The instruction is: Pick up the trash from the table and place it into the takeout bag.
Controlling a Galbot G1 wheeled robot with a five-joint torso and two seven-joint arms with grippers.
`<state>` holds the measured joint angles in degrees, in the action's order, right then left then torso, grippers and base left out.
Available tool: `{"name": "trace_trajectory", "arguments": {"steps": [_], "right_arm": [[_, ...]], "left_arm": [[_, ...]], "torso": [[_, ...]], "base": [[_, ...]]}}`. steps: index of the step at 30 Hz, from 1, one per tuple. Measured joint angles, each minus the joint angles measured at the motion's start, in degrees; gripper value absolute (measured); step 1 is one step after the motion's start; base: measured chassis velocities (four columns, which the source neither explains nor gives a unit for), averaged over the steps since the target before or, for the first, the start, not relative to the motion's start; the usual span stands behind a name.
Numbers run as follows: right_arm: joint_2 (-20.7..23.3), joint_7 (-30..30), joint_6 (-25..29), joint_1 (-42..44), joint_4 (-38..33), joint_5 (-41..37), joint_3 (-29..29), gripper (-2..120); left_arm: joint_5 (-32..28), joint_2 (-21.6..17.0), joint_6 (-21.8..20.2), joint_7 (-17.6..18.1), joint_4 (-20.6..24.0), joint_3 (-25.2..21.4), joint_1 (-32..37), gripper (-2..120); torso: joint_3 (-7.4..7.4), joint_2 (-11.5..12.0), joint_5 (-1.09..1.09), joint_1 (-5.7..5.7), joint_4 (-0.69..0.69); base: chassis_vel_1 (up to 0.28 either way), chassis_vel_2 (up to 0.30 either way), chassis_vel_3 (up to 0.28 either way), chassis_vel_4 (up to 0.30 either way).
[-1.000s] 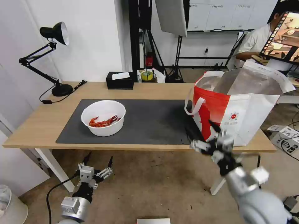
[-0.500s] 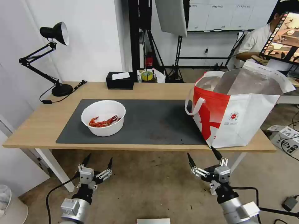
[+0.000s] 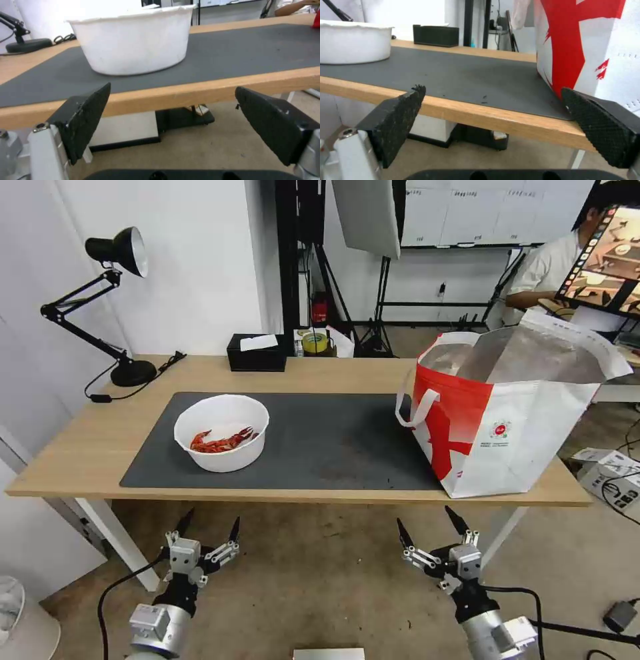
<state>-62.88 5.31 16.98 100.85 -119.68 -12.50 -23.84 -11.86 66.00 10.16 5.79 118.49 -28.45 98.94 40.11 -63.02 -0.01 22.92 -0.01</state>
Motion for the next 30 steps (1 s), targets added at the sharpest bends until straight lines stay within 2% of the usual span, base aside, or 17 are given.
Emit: {"name": "trace_trajectory", "arguments": {"steps": [9, 15, 16, 18, 19, 25, 28, 30], "right_arm": [[0.1, 0.0, -0.1, -0.1, -0.1, 0.0, 0.0, 100], [0.1, 0.1, -0.1, -0.1, -0.1, -0.1, 0.0, 100], [0.1, 0.1, -0.1, -0.1, -0.1, -0.1, 0.0, 100], [0.1, 0.1, -0.1, -0.1, -0.1, -0.1, 0.0, 100], [0.1, 0.1, -0.1, -0.1, -0.1, -0.1, 0.0, 100], [0.1, 0.1, -0.2, -0.1, -0.2, -0.1, 0.0, 100], [0.1, 0.1, -0.2, -0.1, -0.2, -0.1, 0.0, 100], [0.1, 0.1, -0.2, -0.1, -0.2, -0.2, 0.0, 100]], "left_arm": [[-2.3, -3.3, -1.9, 0.2, 1.6, -0.3, -4.6, 100], [-10.2, -9.1, -5.8, 1.5, 2.6, -1.4, -9.6, 100], [-10.2, -9.1, -5.8, 1.5, 2.6, -1.4, -9.6, 100], [-13.4, -12.3, -7.1, 2.4, 2.2, -1.4, -12.3, 100], [-13.4, -12.3, -7.1, 2.4, 2.2, -1.4, -12.3, 100], [-22.6, -20.5, -10.5, 5.5, -1.7, 1.4, -22.4, 100], [-24.5, -23.1, -10.9, 5.8, -4.0, 3.1, -25.9, 100], [-26.4, -25.3, -13.5, 7.1, -5.7, 5.2, -29.8, 100]], "torso": [[0.00, 0.0, 0.00, 0.00, 0.00], [0.00, 0.0, 0.00, 0.00, 0.00], [0.00, 0.0, 0.00, 0.00, 0.00], [0.00, 0.0, 0.00, 0.00, 0.00], [0.00, 0.0, 0.00, 0.00, 0.00], [0.00, 0.0, 0.00, 0.01, 0.01], [0.01, 0.0, -0.01, 0.01, 0.00], [0.01, 0.0, 0.00, 0.01, 0.01]], "base": [[0.000, 0.000, 0.000, 0.000], [0.000, 0.000, 0.000, 0.000], [0.000, 0.000, 0.000, 0.000], [0.000, 0.000, 0.000, 0.000], [0.000, 0.000, 0.000, 0.000], [0.000, 0.000, 0.000, 0.000], [0.000, 0.000, 0.000, 0.000], [0.000, 0.000, 0.000, 0.000]]}}
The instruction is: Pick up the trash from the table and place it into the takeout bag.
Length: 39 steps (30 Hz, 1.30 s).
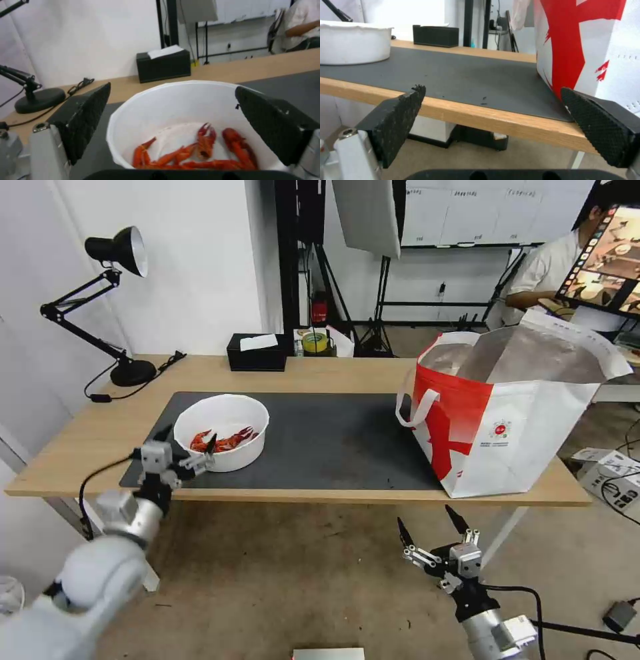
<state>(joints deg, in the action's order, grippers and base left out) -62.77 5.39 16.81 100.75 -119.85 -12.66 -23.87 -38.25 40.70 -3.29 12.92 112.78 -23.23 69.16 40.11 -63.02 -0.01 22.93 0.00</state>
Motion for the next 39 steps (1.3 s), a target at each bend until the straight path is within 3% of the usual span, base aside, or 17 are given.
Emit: {"name": "trace_trajectory", "arguments": {"steps": [1, 3, 9, 13, 23, 32, 34, 39], "right_arm": [[0.0, 0.0, 0.0, 0.0, 0.0, 0.0, 0.0, 100], [0.0, 0.0, 0.0, 0.0, 0.0, 0.0, 0.0, 100], [0.0, 0.0, 0.0, 0.0, 0.0, 0.0, 0.0, 100], [0.0, 0.0, 0.0, 0.0, 0.0, 0.0, 0.0, 100], [0.0, 0.0, 0.0, 0.0, 0.0, 0.0, 0.0, 100], [0.0, 0.0, 0.0, 0.0, 0.0, -0.1, 0.0, 100], [0.0, 0.0, 0.0, 0.0, 0.0, 0.0, 0.0, 100], [0.0, 0.0, 0.0, 0.0, 0.0, -0.1, 0.0, 100]], "left_arm": [[0.0, 0.0, 0.0, 0.0, 0.0, 0.0, 0.0, 100], [-2.3, -1.6, -5.0, 1.5, -0.6, 1.1, -3.0, 100], [-8.0, -3.3, -10.6, 4.4, -2.3, 1.6, -6.6, 100], [-16.1, -3.9, -18.1, 5.7, -4.6, 2.1, -12.3, 100], [-32.3, -3.7, -30.7, 7.7, -8.4, 2.4, -18.5, 100], [-39.1, -3.0, -37.3, 12.5, -11.9, 4.6, -24.1, 100], [-40.6, -2.9, -39.1, 15.0, -13.0, 5.4, -25.7, 100], [-43.1, -2.7, -39.4, 17.2, -13.8, 6.1, -26.9, 100]], "torso": [[0.00, 0.0, 0.00, 0.00, 0.00], [0.00, 0.0, 0.01, 0.00, 0.01], [0.00, 0.0, 0.00, 0.00, -0.02], [0.00, 0.0, 0.01, 0.00, 0.00], [0.00, 0.0, 0.00, 0.00, -0.01], [-0.01, 0.0, 0.00, 0.00, 0.00], [0.00, 0.0, 0.01, -0.01, 0.00], [-0.01, 0.0, 0.01, 0.00, -0.01]], "base": [[0.000, 0.000, 0.000, 0.000], [0.000, 0.000, 0.000, 0.000], [0.000, 0.000, 0.000, 0.000], [0.000, 0.000, 0.000, 0.000], [0.000, 0.000, 0.000, 0.000], [0.000, 0.000, 0.000, 0.000], [0.000, 0.000, 0.000, 0.000], [0.000, 0.000, 0.000, 0.000]]}}
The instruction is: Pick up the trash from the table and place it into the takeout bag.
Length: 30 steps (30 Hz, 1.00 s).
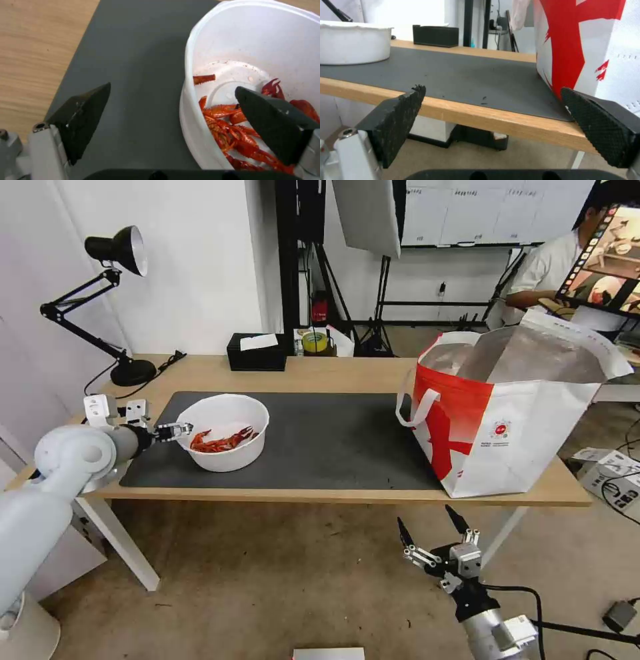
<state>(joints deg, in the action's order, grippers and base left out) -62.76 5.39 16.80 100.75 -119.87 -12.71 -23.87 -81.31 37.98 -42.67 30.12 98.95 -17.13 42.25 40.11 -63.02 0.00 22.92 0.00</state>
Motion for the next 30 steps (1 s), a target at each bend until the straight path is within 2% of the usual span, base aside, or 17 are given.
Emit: {"name": "trace_trajectory", "arguments": {"steps": [8, 18, 21, 23, 25, 26, 29, 30], "right_arm": [[0.0, 0.0, 0.0, 0.0, 0.0, 0.0, 0.0, 100], [0.0, 0.0, 0.0, 0.0, 0.0, 0.0, 0.0, 100], [0.0, 0.0, 0.0, 0.0, 0.0, 0.0, 0.0, 100], [0.0, 0.0, 0.0, 0.0, 0.0, 0.0, 0.0, 100], [0.0, 0.0, 0.0, 0.0, 0.0, 0.0, 0.0, 100], [0.0, 0.0, 0.0, 0.0, 0.0, 0.0, 0.0, 100], [0.0, 0.0, 0.0, 0.0, 0.0, 0.0, 0.0, 100], [0.0, 0.0, 0.0, 0.0, 0.0, 0.0, 0.0, 100]], "left_arm": [[-2.8, 1.2, 0.1, 1.9, -2.5, 2.6, -2.9, 100], [-3.4, 2.5, 0.3, 1.9, -4.9, 3.9, -3.3, 97], [-3.7, 2.9, 0.4, 1.8, -5.4, 4.3, -3.8, 85], [-3.8, 2.9, 0.5, 1.7, -5.4, 4.5, -3.8, 82], [-3.9, 3.0, 0.5, 1.7, -5.4, 4.9, -4.0, 68], [-3.9, 3.0, 0.5, 1.7, -5.4, 4.9, -4.0, 68], [-3.8, 3.1, 0.6, 1.7, -5.4, 5.2, -4.2, 55], [-3.8, 3.1, 0.6, 1.7, -5.4, 5.2, -4.2, 55]], "torso": [[0.00, 0.0, 0.01, 0.00, 0.01], [0.00, 0.0, 0.00, 0.00, 0.00], [0.00, 0.0, 0.01, 0.00, 0.00], [-0.01, 0.0, 0.01, 0.00, 0.00], [-0.01, 0.0, 0.02, -0.01, 0.00], [-0.01, 0.0, 0.02, -0.01, 0.00], [-0.01, 0.0, 0.02, -0.01, 0.00], [-0.01, 0.0, 0.02, -0.01, 0.00]], "base": [[0.000, 0.000, 0.000, 0.000], [0.000, 0.000, 0.000, 0.000], [0.000, 0.000, 0.000, 0.000], [0.000, 0.000, 0.000, 0.000], [0.000, 0.000, 0.000, 0.000], [0.000, 0.000, 0.000, 0.000], [0.000, 0.000, 0.000, 0.000], [0.000, 0.000, 0.000, 0.000]]}}
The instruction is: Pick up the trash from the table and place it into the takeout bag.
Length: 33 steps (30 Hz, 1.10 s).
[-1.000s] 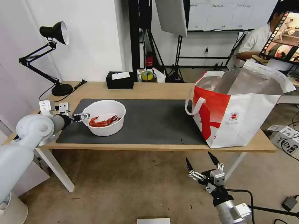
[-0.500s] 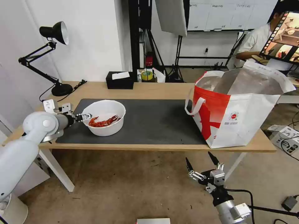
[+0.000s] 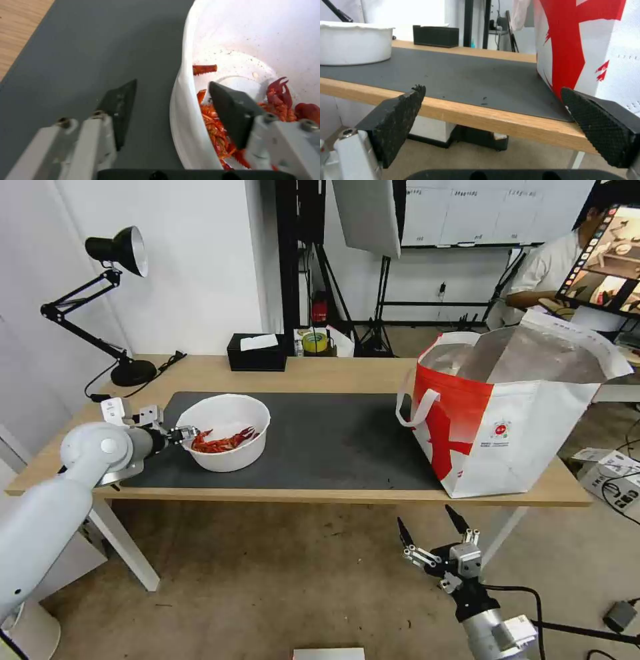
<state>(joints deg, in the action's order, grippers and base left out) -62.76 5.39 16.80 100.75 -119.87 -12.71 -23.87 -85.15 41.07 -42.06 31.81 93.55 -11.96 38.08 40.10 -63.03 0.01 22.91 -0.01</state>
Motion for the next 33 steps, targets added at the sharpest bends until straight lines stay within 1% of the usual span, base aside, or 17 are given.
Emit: {"name": "trace_trajectory", "arguments": {"steps": [3, 4, 7, 8, 11, 12, 14, 15, 21, 25, 27, 29, 31, 33], "right_arm": [[0.0, 0.0, 0.0, 0.0, 0.0, 0.0, 0.0, 100], [0.0, 0.0, 0.0, 0.0, 0.0, 0.0, 0.0, 100], [0.0, 0.0, 0.0, 0.0, 0.0, 0.0, 0.0, 100], [0.0, 0.0, 0.0, 0.0, 0.0, 0.0, 0.0, 100], [0.0, 0.0, 0.0, 0.0, 0.0, 0.0, 0.0, 100], [0.0, 0.0, 0.0, 0.0, 0.0, 0.0, 0.0, 100], [0.0, 0.0, 0.0, 0.0, 0.0, 0.0, 0.0, 100], [0.0, 0.0, 0.0, 0.0, 0.0, 0.0, 0.0, 100], [0.0, 0.0, 0.0, 0.0, 0.0, 0.0, 0.0, 100], [0.0, 0.0, 0.0, 0.0, 0.0, 0.0, 0.0, 100], [0.0, 0.0, 0.0, 0.0, 0.0, 0.0, 0.0, 100], [0.0, 0.0, 0.0, 0.0, 0.0, 0.0, 0.0, 100], [0.0, 0.0, 0.0, 0.0, 0.0, 0.0, 0.0, 100], [0.0, 0.0, 0.0, 0.0, 0.0, 0.0, 0.0, 100]], "left_arm": [[0.0, 0.0, 0.0, 0.0, 0.1, 0.0, 0.1, 39], [0.0, 0.0, 0.0, 0.0, 0.1, 0.0, 0.1, 39], [0.1, -0.1, 0.1, 0.1, 0.3, -0.1, 0.4, 27], [0.1, -0.1, 0.1, 0.1, 0.3, -0.1, 0.4, 27], [0.3, -0.2, 0.1, 0.1, 0.4, -0.1, 0.5, 12], [0.3, -0.2, 0.1, 0.1, 0.4, -0.1, 0.5, 12], [0.4, 0.0, 0.1, 0.0, 0.4, -0.1, 0.4, 2], [0.4, 0.2, 0.1, -0.1, 0.4, -0.1, 0.3, 0], [1.8, 0.9, -0.1, 0.5, 1.3, -0.1, 0.1, 0], [1.9, 1.4, 0.0, 1.1, 2.3, 0.1, -1.1, 0], [1.5, 1.5, 0.0, 1.5, 3.5, 0.9, -2.4, 0], [1.2, 1.6, 0.0, 2.0, 3.9, 1.3, -3.1, 0], [0.1, 1.8, 0.1, 3.3, 4.1, 2.9, -5.4, 0], [-0.5, 2.0, 0.1, 3.7, 4.1, 3.7, -6.6, 0]], "torso": [[0.00, 0.0, 0.00, 0.00, 0.00], [0.00, 0.0, 0.00, 0.00, 0.00], [0.00, 0.0, -0.01, 0.00, 0.00], [0.00, 0.0, -0.01, 0.00, 0.00], [0.01, 0.0, -0.01, 0.00, 0.00], [0.01, 0.0, -0.01, 0.00, 0.00], [0.01, 0.0, -0.02, 0.00, 0.00], [0.01, 0.0, -0.01, 0.00, 0.01], [0.01, 0.0, -0.03, 0.00, 0.00], [0.02, 0.0, -0.03, 0.01, 0.01], [0.02, 0.0, -0.02, 0.01, 0.01], [0.02, 0.0, -0.02, 0.01, 0.01], [0.02, 0.0, -0.02, 0.01, 0.01], [0.02, 0.0, -0.02, 0.01, 0.01]], "base": [[0.000, 0.000, 0.000, 0.000], [0.000, 0.000, 0.000, 0.000], [0.000, 0.000, 0.000, 0.000], [0.000, 0.000, 0.000, 0.000], [0.000, 0.000, 0.000, 0.000], [0.000, 0.000, 0.000, 0.000], [0.000, 0.000, 0.000, 0.000], [0.000, 0.000, 0.000, 0.000], [0.000, 0.000, 0.000, 0.000], [0.000, 0.000, 0.000, 0.000], [0.000, 0.000, 0.000, 0.000], [0.000, 0.000, 0.000, 0.000], [0.000, 0.000, 0.000, 0.000], [0.000, 0.000, 0.000, 0.000]]}}
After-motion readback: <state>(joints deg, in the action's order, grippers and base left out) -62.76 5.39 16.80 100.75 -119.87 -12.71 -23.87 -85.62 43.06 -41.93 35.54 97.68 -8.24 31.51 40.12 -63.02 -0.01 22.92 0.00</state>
